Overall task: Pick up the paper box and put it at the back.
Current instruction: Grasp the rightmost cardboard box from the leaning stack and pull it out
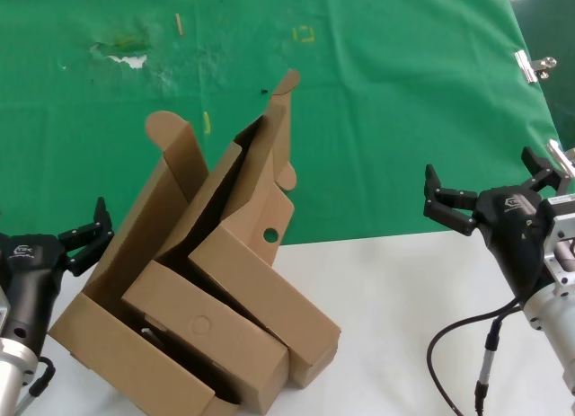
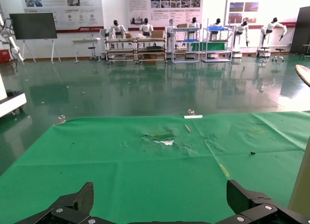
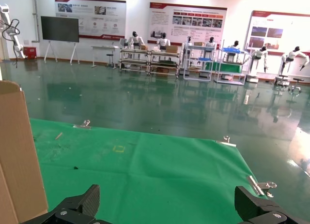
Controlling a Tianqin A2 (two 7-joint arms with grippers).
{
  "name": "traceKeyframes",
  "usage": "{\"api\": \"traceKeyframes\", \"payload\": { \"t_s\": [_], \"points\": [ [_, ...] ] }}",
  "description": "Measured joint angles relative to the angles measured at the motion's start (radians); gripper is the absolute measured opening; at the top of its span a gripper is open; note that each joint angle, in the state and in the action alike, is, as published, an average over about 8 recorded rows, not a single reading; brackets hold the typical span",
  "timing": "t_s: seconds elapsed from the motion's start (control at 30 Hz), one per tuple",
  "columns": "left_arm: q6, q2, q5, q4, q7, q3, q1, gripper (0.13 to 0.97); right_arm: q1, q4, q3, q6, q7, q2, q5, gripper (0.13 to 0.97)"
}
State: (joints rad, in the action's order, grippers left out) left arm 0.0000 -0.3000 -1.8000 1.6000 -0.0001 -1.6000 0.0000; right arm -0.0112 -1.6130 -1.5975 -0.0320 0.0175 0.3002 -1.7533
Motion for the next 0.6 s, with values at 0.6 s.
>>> {"api": "traceKeyframes", "payload": {
  "t_s": [0.6],
  "points": [
    [0.0, 0.0, 0.0, 0.0, 0.001, 0.0, 0.0, 0.962, 0.022, -0.079, 0.053, -0.082, 0.006, 0.034, -0.043, 0.966]
  ]
}}
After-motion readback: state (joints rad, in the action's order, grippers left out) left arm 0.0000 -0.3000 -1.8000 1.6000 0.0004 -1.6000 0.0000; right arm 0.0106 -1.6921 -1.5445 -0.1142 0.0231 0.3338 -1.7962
